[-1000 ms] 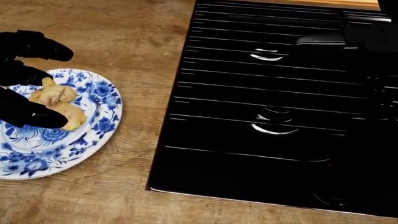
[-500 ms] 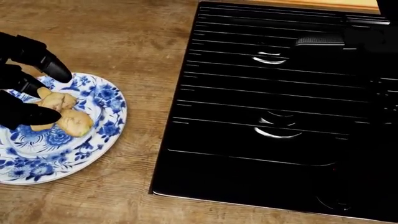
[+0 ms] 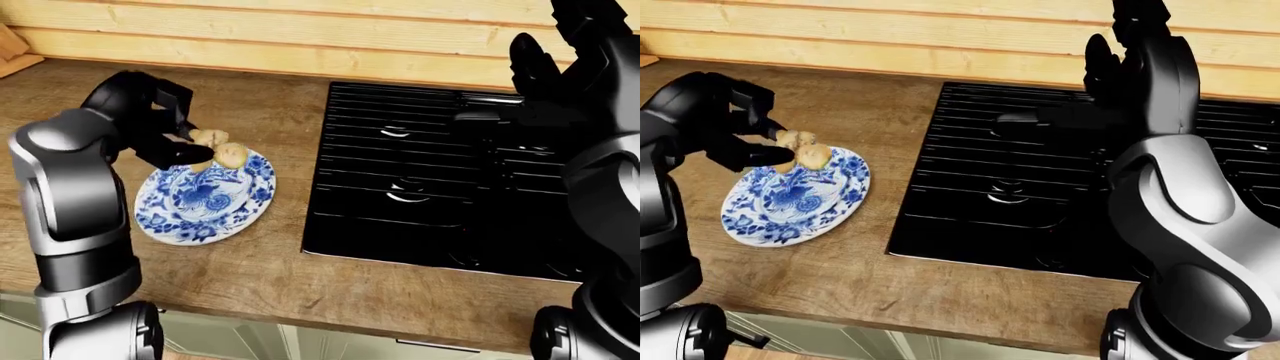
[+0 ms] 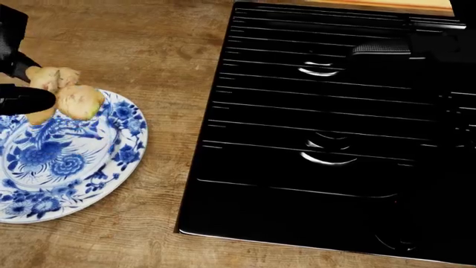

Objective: Pick the ginger from the plate and place it in the pan.

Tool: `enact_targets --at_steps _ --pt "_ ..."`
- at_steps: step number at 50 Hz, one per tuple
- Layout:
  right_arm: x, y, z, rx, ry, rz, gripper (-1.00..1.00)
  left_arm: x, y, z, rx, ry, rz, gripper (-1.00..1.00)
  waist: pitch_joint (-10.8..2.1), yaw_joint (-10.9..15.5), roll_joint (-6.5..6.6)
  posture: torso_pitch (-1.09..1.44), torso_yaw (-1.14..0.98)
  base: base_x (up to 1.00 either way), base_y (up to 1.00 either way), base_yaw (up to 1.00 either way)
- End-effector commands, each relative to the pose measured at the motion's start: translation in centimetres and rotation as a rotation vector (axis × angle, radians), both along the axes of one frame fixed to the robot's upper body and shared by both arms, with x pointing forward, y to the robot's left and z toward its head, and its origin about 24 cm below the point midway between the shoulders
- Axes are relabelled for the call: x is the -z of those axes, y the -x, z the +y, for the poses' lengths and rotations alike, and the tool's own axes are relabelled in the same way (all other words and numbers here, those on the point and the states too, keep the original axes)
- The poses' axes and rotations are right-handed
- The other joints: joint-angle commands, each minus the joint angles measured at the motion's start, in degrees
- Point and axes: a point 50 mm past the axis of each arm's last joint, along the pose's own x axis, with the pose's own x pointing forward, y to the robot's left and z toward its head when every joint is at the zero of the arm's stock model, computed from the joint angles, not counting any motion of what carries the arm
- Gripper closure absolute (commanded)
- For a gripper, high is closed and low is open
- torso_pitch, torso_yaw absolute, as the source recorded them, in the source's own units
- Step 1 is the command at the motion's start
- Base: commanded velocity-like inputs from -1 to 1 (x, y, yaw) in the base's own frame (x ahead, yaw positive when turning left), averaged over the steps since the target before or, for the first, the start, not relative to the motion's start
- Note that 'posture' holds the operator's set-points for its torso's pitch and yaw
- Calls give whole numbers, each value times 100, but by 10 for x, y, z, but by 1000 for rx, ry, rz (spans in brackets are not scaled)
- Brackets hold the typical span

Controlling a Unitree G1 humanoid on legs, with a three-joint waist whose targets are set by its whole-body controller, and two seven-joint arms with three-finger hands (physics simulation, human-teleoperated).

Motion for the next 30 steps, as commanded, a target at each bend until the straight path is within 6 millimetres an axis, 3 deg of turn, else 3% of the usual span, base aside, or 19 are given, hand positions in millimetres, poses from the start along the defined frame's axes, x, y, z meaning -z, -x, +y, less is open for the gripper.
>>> enact_targets --at_steps 1,12,14,18,30 --pt "-11 5 -3 17 -5 -65 -100 -18 5 -3 -3 22 -73 100 -132 -5 25 0 0 0 0 0" --pt "-20 13 -1 82 44 -34 -100 -20 6 -4 -19 105 -94 100 -101 1 41 0 0 0 0 0" --pt "-21 14 0 81 45 -33 -100 -20 6 -5 -19 109 -95 100 -270 -57 101 0 0 -22 0 0" --pt "-21 15 0 78 47 -33 -100 -22 7 -5 -18 112 -96 100 -320 -91 132 0 0 -24 0 0" --pt "-21 13 -1 76 45 -31 -100 -22 6 -3 -17 111 -94 100 -168 -123 97 0 0 -16 0 0"
